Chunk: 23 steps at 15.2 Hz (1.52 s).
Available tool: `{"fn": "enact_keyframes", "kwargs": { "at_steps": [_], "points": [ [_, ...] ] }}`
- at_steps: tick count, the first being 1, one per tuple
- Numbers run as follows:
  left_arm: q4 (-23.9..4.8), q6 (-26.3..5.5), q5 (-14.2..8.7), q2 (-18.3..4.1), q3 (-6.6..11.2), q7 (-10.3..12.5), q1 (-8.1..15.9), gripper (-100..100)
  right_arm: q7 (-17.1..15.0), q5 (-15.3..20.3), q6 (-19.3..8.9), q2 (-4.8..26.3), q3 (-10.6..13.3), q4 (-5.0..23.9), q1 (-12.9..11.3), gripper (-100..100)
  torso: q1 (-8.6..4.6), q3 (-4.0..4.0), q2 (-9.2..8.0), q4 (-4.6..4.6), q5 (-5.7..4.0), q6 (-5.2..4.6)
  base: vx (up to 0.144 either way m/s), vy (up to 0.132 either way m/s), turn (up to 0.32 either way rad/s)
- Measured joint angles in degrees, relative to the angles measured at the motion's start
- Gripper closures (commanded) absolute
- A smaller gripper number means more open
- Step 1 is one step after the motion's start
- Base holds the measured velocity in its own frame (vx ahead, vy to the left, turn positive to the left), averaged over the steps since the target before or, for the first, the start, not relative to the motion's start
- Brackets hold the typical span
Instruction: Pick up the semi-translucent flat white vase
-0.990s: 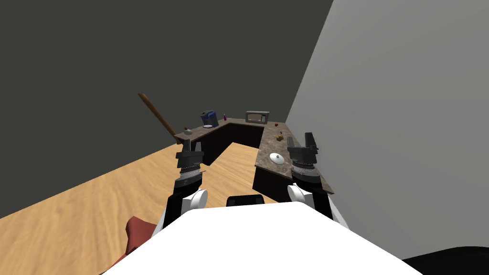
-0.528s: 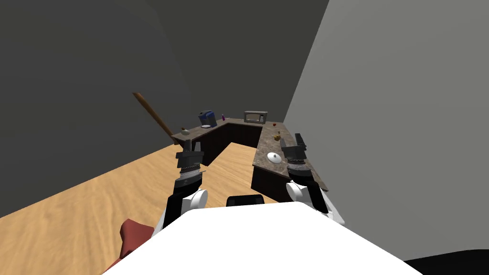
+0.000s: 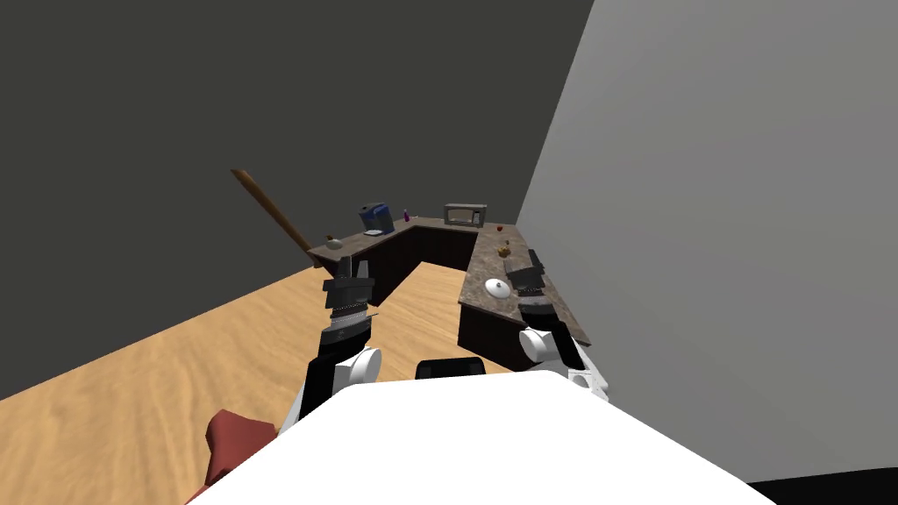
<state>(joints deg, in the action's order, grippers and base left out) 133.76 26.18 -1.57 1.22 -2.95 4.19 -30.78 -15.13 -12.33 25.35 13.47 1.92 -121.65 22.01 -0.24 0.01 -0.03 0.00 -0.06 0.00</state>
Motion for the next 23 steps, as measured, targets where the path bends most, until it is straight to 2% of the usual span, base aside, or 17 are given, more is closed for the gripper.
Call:
{"fn": "enact_keyframes", "kwargs": {
  "at_steps": [8,9,23],
  "points": [
    [0.0,0.0,0.0,0.0,0.00,0.0,0.0,0,-6.7,-7.0,-3.8,0.9,1.9,8.0,-4.6,-100,0.02,0.00,0.00,0.00,0.00,0.00,-0.011,-0.044,-0.045],
    [0.0,0.0,0.0,0.0,0.00,0.0,0.0,0,-7.8,-8.3,-4.9,0.9,2.1,8.9,-5.5,-100,-0.01,0.01,-0.01,0.00,0.00,-0.01,-0.012,-0.056,-0.052],
    [0.0,0.0,0.0,0.0,0.00,0.0,0.0,0,-21.1,-22.3,-13.8,-0.7,5.6,23.4,-14.2,-100,0.05,0.00,0.00,0.00,0.01,0.00,-0.009,-0.049,-0.042]
  ]
}}
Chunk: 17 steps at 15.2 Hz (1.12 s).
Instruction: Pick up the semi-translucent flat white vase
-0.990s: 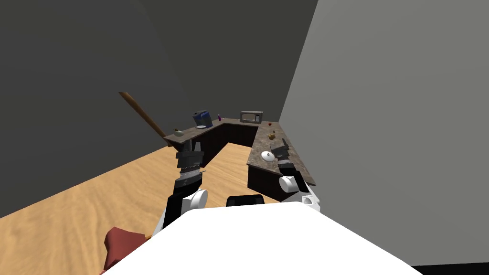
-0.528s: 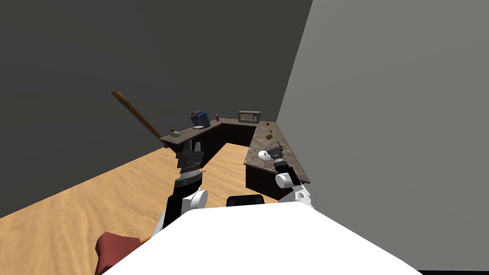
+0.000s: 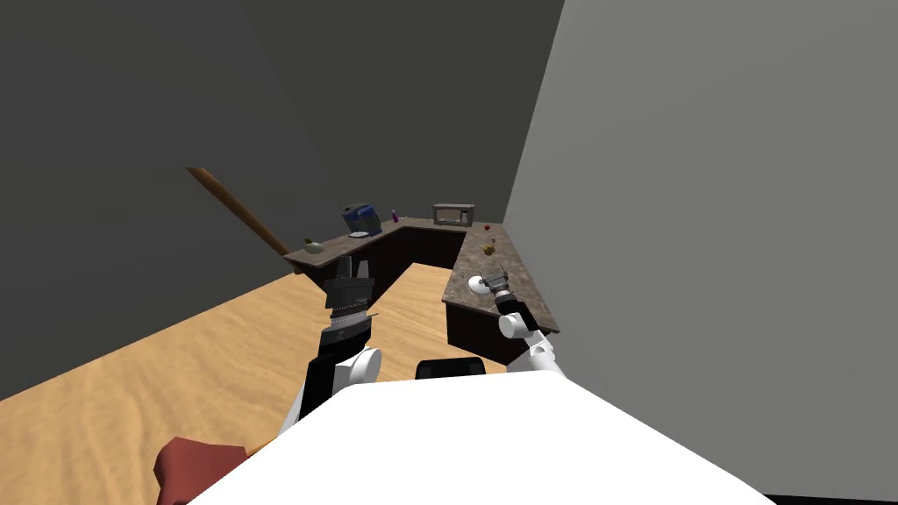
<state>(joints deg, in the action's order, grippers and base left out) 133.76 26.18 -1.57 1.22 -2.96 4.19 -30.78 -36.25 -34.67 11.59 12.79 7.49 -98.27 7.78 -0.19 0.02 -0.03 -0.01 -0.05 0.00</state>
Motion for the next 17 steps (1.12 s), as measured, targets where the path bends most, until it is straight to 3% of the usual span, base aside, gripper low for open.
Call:
{"fn": "enact_keyframes", "kwargs": {
  "at_steps": [12,17],
  "points": [
    [0.0,0.0,0.0,0.0,0.00,0.0,0.0,0,-10.8,-11.7,-7.8,-4.5,2.8,12.4,-7.8,-100,-0.04,0.00,0.00,0.00,-0.01,0.00,-0.007,-0.050,-0.044],
    [0.0,0.0,0.0,0.0,0.00,0.0,0.0,0,-14.7,-15.8,-9.7,-7.0,4.1,17.1,-10.5,-100,0.01,0.01,-0.02,-0.01,0.00,0.00,-0.007,-0.046,-0.041]
  ]
}}
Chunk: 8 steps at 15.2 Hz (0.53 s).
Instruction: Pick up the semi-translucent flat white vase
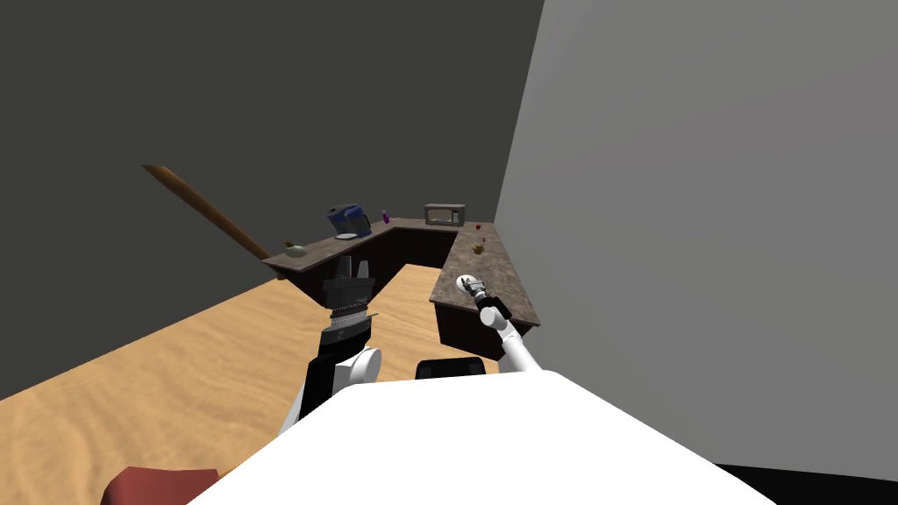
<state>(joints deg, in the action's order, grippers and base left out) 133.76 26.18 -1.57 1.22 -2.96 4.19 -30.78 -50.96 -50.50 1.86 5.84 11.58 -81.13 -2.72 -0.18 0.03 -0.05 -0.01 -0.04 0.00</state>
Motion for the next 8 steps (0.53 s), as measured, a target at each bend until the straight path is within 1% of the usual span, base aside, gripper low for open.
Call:
{"fn": "enact_keyframes", "kwargs": {
  "at_steps": [1,2,3,8],
  "points": [
    [0.0,0.0,0.0,0.0,0.00,0.0,0.0,0,-0.5,-0.5,-0.7,-0.8,-0.1,0.6,-0.5,-100,0.01,-0.01,0.02,0.00,0.00,0.00,0.003,-0.026,-0.003],
    [0.0,0.0,0.0,0.0,0.00,0.0,0.0,0,-0.6,-0.6,-0.9,-1.0,-0.2,0.8,-0.6,-100,0.05,-0.01,0.02,0.00,0.01,0.00,0.001,-0.009,0.003],
    [0.0,0.0,0.0,0.0,0.00,0.0,0.0,0,-0.6,-0.6,-0.9,-1.0,-0.2,0.8,-0.6,100,0.10,-0.01,0.02,0.00,0.02,0.00,0.000,0.000,0.000],
    [0.0,0.0,0.0,0.0,-0.01,0.0,0.0,0,-0.7,-0.6,-0.9,-1.0,-0.2,0.6,-0.7,100,0.12,-0.16,0.18,0.14,0.00,-0.01,0.000,0.000,0.000]
  ]
}}
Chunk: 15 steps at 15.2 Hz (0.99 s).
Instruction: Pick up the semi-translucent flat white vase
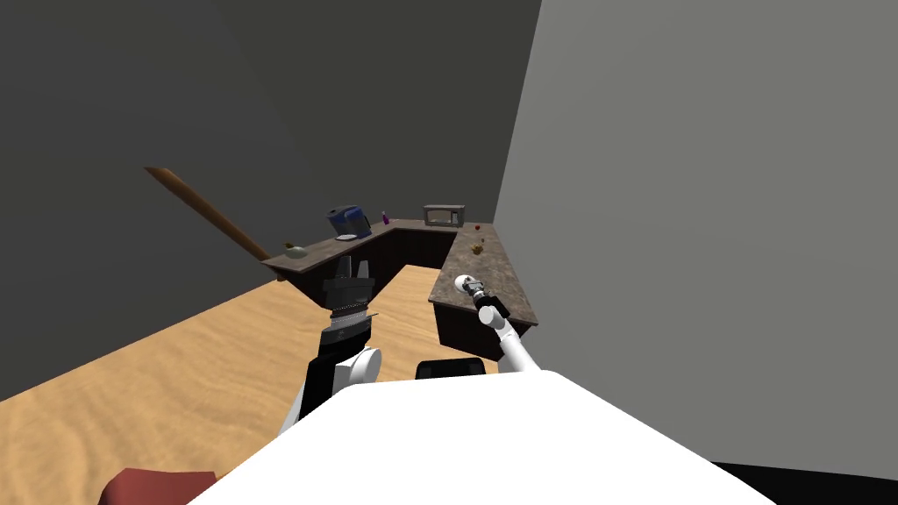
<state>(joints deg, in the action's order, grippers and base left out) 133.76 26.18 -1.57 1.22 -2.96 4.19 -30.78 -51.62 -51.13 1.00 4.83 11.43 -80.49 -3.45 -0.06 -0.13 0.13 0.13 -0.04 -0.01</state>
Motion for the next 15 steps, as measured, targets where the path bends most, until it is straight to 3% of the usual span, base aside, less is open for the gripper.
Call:
{"fn": "enact_keyframes", "kwargs": {
  "at_steps": [1,15],
  "points": [
    [0.0,0.0,0.0,0.0,0.00,0.0,0.0,0,0.0,0.0,0.0,0.0,0.0,0.0,0.0,-100,0.00,-0.01,0.02,0.01,0.00,0.00,0.000,0.037,0.060],
    [0.0,0.0,0.0,0.0,-0.01,0.0,0.0,0,7.4,10.9,9.6,14.3,4.6,3.1,0.0,-100,0.54,-0.04,0.06,0.01,0.12,0.03,0.010,0.127,0.079]
  ]
}}
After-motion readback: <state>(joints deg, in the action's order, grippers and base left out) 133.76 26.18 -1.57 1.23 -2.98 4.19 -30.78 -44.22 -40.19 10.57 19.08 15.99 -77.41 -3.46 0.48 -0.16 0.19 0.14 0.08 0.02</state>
